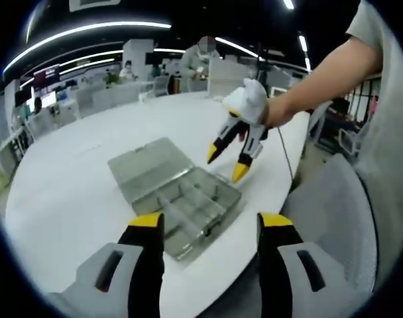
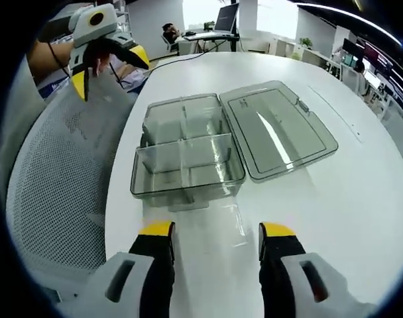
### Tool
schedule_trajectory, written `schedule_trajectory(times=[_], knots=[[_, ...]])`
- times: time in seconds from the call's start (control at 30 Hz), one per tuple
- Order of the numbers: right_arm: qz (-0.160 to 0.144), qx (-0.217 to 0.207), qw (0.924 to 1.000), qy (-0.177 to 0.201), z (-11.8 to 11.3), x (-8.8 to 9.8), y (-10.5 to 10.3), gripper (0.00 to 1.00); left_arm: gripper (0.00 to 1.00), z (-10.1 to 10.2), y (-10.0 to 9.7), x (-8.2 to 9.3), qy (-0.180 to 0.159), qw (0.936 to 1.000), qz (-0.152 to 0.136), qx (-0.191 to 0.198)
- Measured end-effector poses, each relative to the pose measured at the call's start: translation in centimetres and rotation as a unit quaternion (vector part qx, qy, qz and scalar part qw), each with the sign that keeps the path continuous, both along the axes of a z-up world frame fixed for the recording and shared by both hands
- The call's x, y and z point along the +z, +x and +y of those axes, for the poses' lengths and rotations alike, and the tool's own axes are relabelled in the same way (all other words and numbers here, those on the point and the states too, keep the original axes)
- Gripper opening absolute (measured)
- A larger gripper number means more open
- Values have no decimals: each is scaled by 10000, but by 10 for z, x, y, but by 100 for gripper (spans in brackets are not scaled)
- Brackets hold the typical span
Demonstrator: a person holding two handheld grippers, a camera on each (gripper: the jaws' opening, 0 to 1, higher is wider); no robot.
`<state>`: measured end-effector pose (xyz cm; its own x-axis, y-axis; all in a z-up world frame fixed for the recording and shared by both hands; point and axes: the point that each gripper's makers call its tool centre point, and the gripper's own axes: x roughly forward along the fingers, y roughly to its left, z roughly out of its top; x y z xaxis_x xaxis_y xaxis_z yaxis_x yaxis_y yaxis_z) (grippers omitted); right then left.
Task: Insert the divider into the dual guide fixture by aligning both edges with the guide slots and pushing it downward to the bottom, including one-sided entry, uneven engagement, binding, and posture correction.
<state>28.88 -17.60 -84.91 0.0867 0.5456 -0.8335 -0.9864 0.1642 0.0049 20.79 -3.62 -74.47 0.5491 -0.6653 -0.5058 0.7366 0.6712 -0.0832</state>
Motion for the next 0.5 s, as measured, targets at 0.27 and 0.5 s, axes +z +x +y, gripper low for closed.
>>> schedule_trajectory(times=[0.27,0.5], knots=[[26,135,9999,-30,6,-5,-2,43,54,3,1,-1,10,10000,25,39],[38,288,9995,-119,9,-10,-3,40,53,4,0,-1,-4,10000,28,51]])
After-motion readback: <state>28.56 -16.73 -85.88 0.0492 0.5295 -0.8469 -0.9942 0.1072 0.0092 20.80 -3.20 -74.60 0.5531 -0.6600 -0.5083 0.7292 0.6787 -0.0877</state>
